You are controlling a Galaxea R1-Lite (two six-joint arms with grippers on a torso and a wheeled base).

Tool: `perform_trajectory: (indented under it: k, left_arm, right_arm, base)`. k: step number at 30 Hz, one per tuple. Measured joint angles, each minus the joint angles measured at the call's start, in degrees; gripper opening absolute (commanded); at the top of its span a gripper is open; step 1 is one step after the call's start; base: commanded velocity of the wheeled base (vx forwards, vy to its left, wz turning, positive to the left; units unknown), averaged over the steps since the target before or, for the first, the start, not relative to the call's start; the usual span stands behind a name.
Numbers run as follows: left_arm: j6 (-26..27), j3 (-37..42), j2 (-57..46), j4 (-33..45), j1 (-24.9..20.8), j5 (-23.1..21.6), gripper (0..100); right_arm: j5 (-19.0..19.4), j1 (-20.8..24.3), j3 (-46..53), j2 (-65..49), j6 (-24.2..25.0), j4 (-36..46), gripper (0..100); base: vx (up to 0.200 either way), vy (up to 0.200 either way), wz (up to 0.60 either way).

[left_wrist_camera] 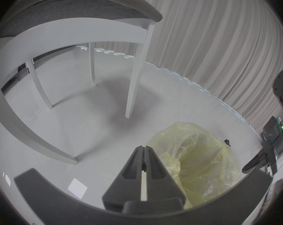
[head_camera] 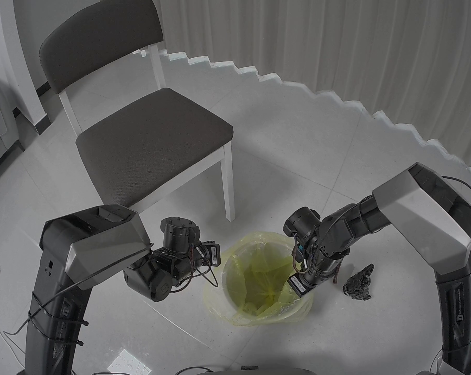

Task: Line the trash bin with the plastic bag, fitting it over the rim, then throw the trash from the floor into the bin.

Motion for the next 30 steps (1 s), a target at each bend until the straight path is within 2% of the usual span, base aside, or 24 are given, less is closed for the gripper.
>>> perform_trajectory:
  k: [8, 16, 23, 24, 30]
  left_arm:
    - [0.1, 0.2, 0.0, -0.2, -0.1, 0.0, 0]
    - [0.1, 0.3, 0.0, -0.2, -0.1, 0.0, 0]
    - [0.1, 0.2, 0.2, -0.2, -0.1, 0.0, 0]
    - [0.1, 0.2, 0.3, -0.2, -0.1, 0.0, 0]
    - [0.1, 0.1, 0.4, -0.3, -0.1, 0.0, 0]
  right_arm:
    - [-0.2, 1.2, -1.0, 0.1, 0.4, -0.4, 100]
    - [-2.7, 1.5, -2.0, 2.7, 0.5, -0.1, 100]
    - [-3.0, 1.5, -3.1, 4.2, 0.4, 0.1, 100]
    - [-3.0, 1.5, -3.2, 4.3, 0.4, 0.2, 0]
    - [-3.1, 1.5, -4.9, 5.0, 0.5, 4.4, 0]
  base:
    - [0.000, 0.000, 0.00]
    - [0.000, 0.000, 0.00]
    - [0.000, 0.000, 0.00]
    - [0.000, 0.000, 0.00]
    - [0.000, 0.000, 0.00]
